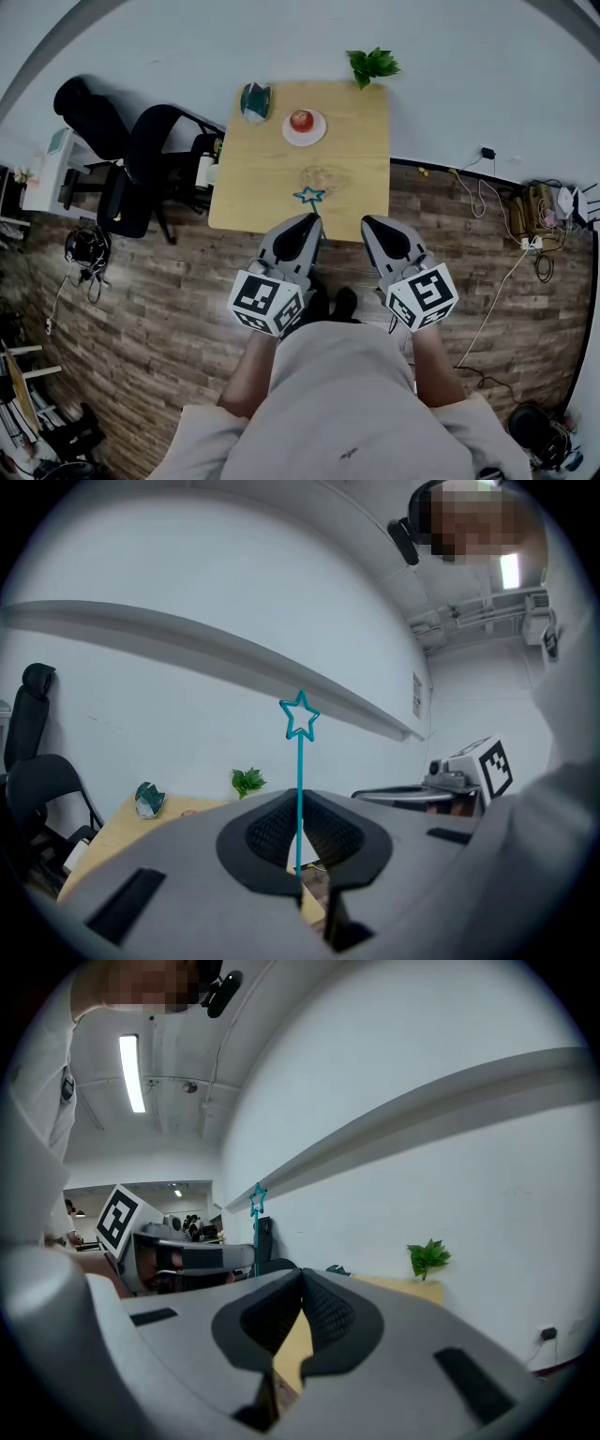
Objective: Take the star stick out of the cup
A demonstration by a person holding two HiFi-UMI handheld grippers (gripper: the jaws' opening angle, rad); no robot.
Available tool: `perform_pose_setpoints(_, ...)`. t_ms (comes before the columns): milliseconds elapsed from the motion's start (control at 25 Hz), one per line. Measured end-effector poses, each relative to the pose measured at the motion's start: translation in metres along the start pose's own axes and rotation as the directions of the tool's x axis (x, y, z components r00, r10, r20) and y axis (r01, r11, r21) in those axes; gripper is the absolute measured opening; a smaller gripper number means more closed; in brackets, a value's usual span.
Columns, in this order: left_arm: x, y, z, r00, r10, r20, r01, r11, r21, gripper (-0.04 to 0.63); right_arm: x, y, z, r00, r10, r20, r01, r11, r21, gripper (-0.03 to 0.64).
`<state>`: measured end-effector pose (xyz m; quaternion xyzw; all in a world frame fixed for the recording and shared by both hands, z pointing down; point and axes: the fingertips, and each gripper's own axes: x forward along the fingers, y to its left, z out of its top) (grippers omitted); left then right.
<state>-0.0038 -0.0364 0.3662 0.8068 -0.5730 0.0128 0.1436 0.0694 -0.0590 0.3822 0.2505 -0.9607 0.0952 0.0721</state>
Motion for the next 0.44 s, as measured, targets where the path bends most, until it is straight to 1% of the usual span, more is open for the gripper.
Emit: perform_pose_setpoints(440, 0.0014, 0.0048, 0.001, 1.0, 0.007, -0.004, -0.007, 1.0, -0.001, 0.019, 0.0049, -0.0016, 0.0, 1.0, 0.004, -0.009, -0.004, 1.0, 0.004, 0.0)
